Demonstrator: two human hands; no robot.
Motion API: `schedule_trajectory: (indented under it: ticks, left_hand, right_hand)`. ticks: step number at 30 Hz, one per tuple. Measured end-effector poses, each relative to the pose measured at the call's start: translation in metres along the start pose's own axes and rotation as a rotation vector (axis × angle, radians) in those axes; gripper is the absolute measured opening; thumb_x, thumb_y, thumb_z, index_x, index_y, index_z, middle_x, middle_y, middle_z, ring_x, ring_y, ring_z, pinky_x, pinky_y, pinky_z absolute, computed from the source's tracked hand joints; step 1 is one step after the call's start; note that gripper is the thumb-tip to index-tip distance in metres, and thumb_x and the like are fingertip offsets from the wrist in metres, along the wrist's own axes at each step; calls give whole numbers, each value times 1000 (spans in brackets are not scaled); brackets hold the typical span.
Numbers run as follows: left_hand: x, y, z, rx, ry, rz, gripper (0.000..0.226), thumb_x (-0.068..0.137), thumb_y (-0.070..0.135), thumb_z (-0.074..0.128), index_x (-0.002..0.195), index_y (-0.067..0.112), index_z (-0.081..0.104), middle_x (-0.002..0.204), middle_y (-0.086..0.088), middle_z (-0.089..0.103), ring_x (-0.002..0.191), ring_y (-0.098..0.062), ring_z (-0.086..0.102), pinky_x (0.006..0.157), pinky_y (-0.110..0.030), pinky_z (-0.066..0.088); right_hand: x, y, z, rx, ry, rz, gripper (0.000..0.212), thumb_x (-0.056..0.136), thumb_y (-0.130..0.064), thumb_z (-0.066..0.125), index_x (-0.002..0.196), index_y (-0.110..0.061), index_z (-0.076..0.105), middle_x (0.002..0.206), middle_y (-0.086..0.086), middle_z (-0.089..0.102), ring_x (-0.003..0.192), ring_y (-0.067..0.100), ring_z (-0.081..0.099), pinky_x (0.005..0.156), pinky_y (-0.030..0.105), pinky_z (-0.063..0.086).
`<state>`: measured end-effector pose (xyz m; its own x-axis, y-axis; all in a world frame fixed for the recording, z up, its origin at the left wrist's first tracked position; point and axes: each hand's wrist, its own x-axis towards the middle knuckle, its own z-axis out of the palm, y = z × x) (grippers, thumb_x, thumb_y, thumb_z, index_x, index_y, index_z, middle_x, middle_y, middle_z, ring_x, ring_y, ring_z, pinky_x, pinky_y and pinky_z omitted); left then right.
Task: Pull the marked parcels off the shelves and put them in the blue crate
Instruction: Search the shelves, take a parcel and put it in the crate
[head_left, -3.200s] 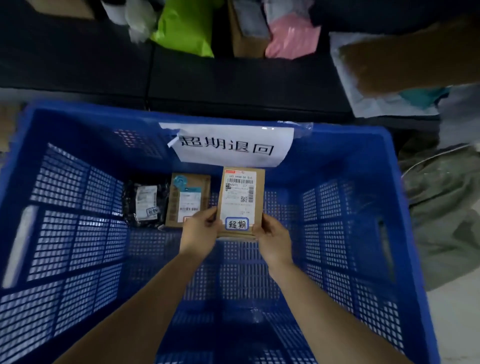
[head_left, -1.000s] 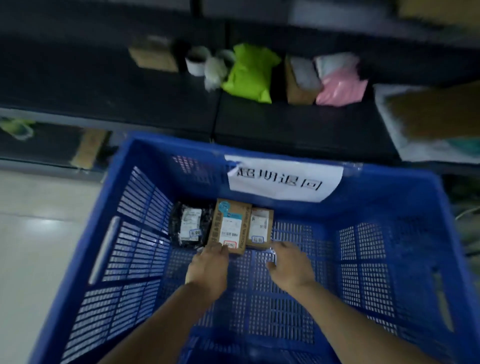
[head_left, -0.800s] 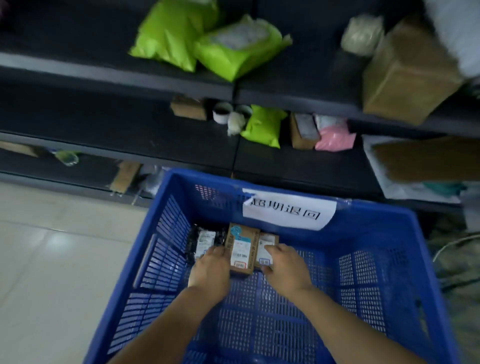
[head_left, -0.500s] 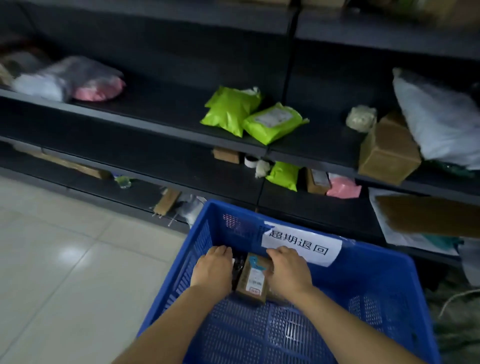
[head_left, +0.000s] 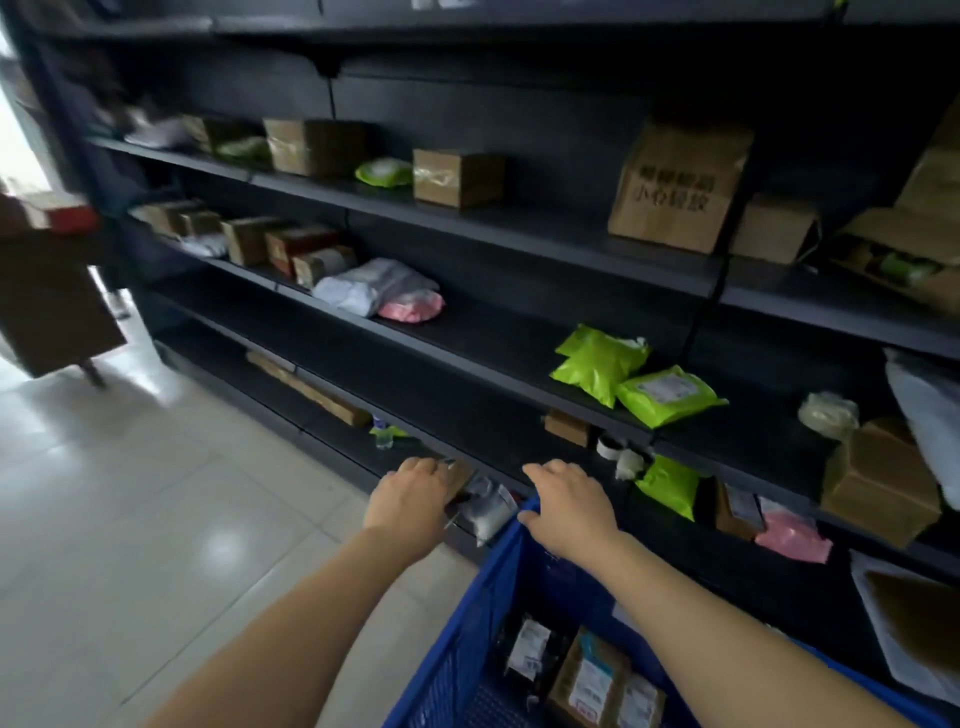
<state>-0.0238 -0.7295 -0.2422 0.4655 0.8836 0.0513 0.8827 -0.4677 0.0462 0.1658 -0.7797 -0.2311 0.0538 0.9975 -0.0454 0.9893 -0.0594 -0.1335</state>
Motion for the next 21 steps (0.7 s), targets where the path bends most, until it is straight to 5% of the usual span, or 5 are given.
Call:
schedule_trajectory:
  ticks: [10, 21]
  left_hand:
    - [32, -183, -91, 96, 135, -71, 30, 87, 21, 57, 116, 15, 55, 120, -3, 57, 117, -23, 50, 93, -36, 46]
    - [98, -353, -151, 98, 236, -137, 42, 89, 20, 54, 130, 13, 50, 123, -4, 56, 118, -23, 49, 94, -36, 48]
  right_hand:
    - [123, -167, -63, 11, 64, -99, 60, 91, -39, 59, 143, -20, 37, 141, 5, 44, 131, 25, 39, 106, 39, 39]
    - [260, -306, -108, -43, 153, -168, 59, 89, -42, 61, 140, -20, 41, 139, 6, 48, 130, 26, 42, 103, 40, 42]
